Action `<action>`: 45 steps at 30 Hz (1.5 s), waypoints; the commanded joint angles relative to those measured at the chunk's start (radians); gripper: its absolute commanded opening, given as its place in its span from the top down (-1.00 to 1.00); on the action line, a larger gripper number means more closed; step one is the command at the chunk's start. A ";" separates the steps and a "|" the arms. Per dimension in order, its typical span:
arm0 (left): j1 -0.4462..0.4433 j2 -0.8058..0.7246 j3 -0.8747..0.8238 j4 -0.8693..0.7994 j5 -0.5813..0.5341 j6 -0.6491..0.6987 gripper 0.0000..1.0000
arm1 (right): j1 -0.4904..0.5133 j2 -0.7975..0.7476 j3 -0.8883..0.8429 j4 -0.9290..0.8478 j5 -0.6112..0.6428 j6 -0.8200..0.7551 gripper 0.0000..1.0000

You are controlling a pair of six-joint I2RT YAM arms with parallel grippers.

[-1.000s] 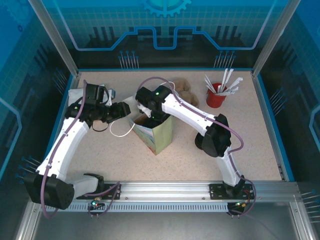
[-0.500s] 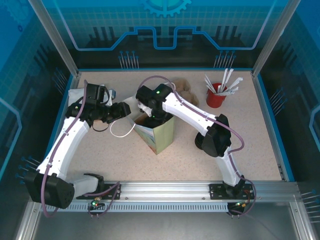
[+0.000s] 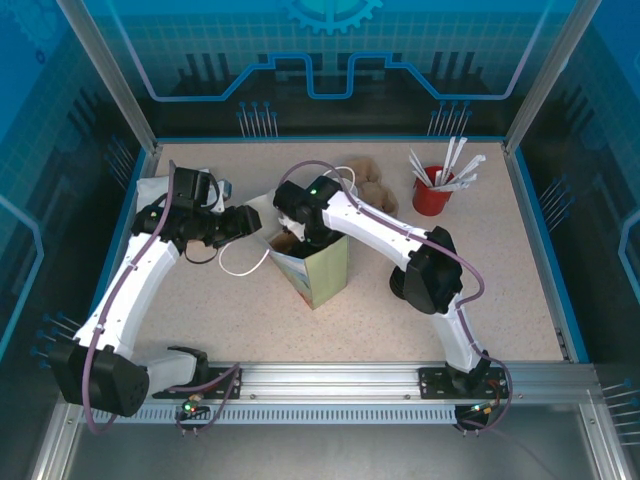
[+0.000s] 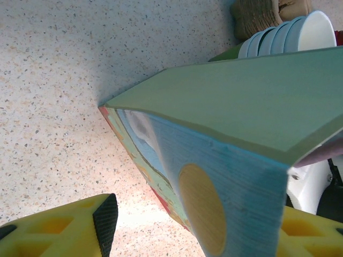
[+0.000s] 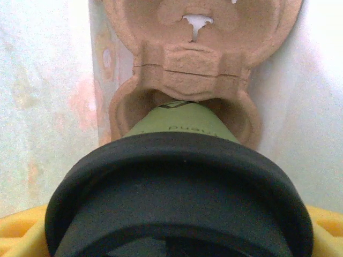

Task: Pack the takeout coffee

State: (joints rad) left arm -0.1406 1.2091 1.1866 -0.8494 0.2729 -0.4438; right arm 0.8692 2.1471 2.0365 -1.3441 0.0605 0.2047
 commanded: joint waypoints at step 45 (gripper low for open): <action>-0.004 0.021 0.039 -0.031 0.003 0.020 -0.30 | -0.015 0.022 -0.196 0.126 0.013 -0.060 -0.57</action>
State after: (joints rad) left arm -0.1406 1.2240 1.1999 -0.8524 0.2733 -0.4435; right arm 0.8631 2.1178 1.8969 -1.2171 0.0612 0.1707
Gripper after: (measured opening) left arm 0.648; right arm 0.818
